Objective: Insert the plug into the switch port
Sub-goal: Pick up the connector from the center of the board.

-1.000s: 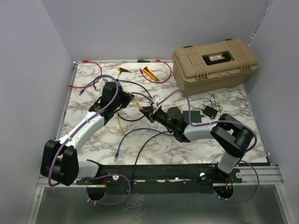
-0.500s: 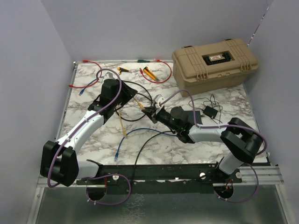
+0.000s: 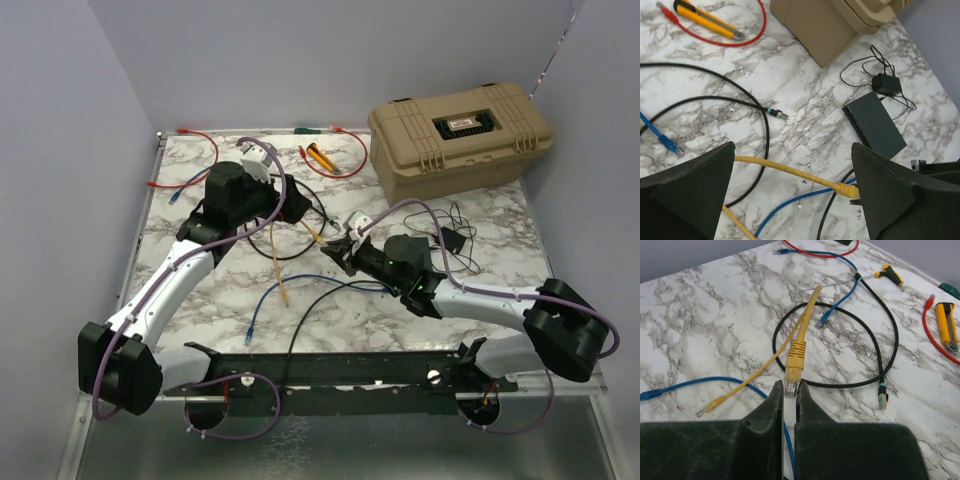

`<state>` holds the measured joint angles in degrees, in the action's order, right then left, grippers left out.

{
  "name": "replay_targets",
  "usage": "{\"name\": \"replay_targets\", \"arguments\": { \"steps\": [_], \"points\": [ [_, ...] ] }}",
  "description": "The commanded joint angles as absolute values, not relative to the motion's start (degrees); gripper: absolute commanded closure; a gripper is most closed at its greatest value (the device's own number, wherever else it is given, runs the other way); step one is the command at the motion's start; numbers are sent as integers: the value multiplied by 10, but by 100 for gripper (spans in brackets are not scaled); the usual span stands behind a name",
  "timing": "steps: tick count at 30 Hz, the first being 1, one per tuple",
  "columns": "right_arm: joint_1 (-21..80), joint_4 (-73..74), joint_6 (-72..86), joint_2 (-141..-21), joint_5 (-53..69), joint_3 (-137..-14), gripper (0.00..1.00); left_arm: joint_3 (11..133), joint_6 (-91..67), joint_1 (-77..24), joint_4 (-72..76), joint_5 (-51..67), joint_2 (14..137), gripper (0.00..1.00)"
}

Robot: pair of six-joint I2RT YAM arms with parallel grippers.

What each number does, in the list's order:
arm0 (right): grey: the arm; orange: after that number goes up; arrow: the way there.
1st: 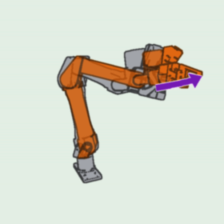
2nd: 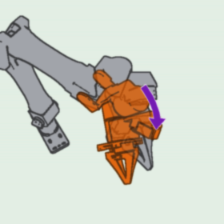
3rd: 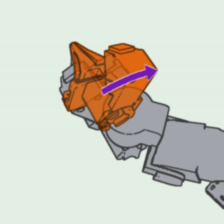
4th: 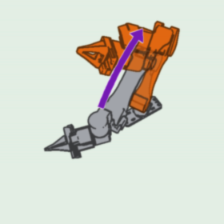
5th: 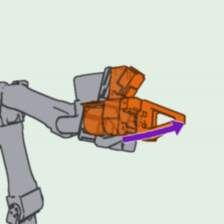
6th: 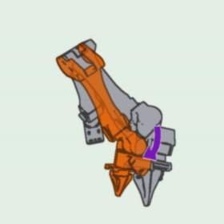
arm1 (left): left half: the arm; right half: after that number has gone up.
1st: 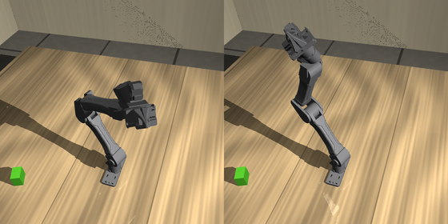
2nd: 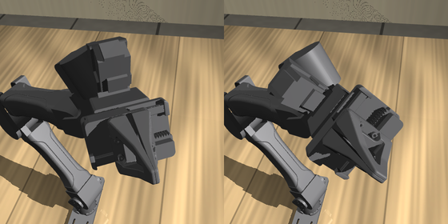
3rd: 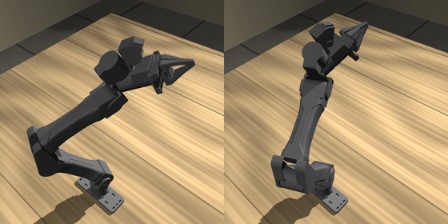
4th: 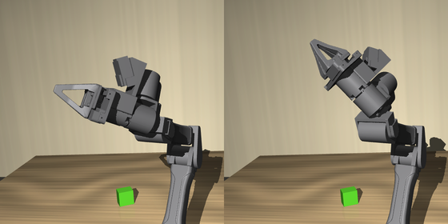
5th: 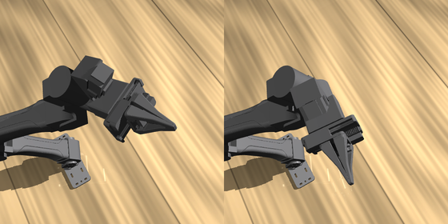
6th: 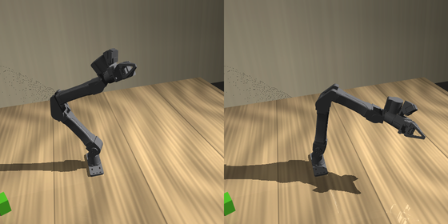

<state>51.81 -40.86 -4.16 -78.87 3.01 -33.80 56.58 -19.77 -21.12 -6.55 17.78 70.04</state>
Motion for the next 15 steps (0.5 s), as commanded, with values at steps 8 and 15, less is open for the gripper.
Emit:
{"name": "replay_targets", "arguments": {
  "steps": [8, 15],
  "points": [
    [514, -254, -57, -668, 96, -311, 99, 563, 95, -215, -100, 261, 616, 1],
    [509, -206, -62, -603, 126, -299, 99, 533, 229, -243, -104, 333, 592, 2]
  ]
}}
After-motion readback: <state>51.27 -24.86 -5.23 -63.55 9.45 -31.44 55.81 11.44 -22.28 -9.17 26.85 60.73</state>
